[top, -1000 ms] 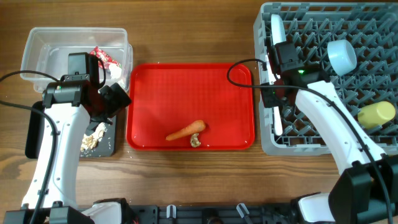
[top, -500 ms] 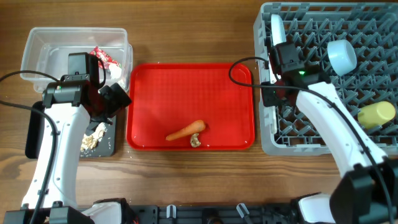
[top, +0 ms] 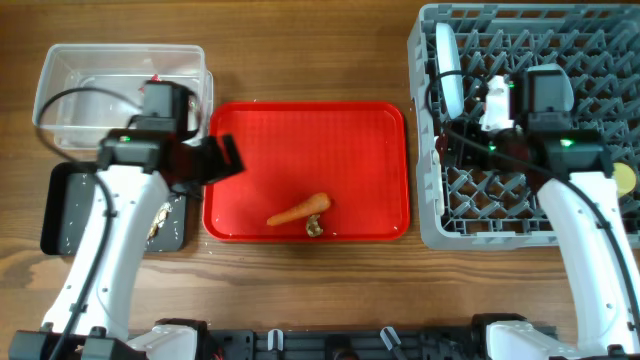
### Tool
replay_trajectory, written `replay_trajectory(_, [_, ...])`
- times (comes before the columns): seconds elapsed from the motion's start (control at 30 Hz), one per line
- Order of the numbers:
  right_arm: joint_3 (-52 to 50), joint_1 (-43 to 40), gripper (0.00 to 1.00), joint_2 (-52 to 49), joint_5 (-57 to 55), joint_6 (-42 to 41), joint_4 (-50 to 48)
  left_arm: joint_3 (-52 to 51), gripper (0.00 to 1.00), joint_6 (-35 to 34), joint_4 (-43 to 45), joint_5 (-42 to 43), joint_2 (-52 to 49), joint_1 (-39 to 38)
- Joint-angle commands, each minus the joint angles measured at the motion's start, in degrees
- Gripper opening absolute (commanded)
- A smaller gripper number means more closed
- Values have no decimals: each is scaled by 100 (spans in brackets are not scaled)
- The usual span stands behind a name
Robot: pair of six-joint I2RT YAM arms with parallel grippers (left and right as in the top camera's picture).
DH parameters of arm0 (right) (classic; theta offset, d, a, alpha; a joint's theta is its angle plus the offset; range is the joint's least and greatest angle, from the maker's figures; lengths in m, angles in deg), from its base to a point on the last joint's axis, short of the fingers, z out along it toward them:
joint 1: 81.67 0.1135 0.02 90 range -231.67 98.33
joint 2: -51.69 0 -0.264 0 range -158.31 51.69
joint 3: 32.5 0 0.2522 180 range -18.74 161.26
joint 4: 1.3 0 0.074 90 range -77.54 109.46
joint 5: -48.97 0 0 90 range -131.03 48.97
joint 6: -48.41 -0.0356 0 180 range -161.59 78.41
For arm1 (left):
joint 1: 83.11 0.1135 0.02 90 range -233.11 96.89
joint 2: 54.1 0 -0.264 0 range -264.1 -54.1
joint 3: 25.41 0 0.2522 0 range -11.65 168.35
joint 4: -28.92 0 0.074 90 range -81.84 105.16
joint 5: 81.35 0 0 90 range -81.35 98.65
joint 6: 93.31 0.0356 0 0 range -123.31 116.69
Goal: Sort waste into correct bins and load items into the dishwasher rack
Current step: 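Reach the left gripper to the carrot on the red tray and grasp it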
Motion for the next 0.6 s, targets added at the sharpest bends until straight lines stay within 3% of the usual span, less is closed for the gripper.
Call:
replay_trajectory(0.0, [50,-385,92,48,654,17,232,26,100,813,140,162,-7,-859])
replay_trajectory(0.23, [50,-855,99,48,94,284,671,26,100,1272,236,-107,-826,-2026])
replay_trajectory(0.37, [50,-855,99,48,-15,291,693,26,100,1276,280,-546,-1471,-2218])
replay_trajectory(0.57, [50,-855,99,48,-81,286,682,26,94,1360,302,-549,-2352,-2236])
